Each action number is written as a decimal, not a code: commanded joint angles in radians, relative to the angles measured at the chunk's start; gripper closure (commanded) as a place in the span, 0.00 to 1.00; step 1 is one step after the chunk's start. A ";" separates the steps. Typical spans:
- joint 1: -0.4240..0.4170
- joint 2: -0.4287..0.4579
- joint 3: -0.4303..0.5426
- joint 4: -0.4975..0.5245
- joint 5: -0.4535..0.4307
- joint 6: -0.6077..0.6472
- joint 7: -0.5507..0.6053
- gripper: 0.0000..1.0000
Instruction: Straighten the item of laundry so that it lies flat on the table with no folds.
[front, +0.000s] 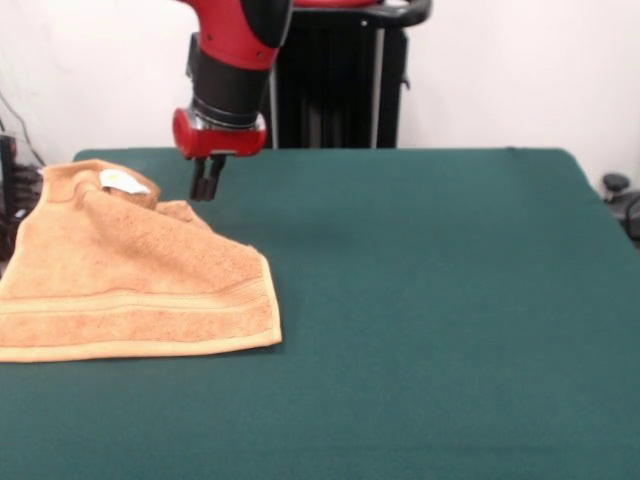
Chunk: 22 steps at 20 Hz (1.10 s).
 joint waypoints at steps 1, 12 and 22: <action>0.061 0.068 0.006 -0.016 -0.018 0.058 0.159 1.00; 0.080 0.049 -0.032 -0.014 -0.029 0.079 0.143 1.00; 0.083 0.085 -0.045 -0.030 -0.029 0.032 0.157 1.00</action>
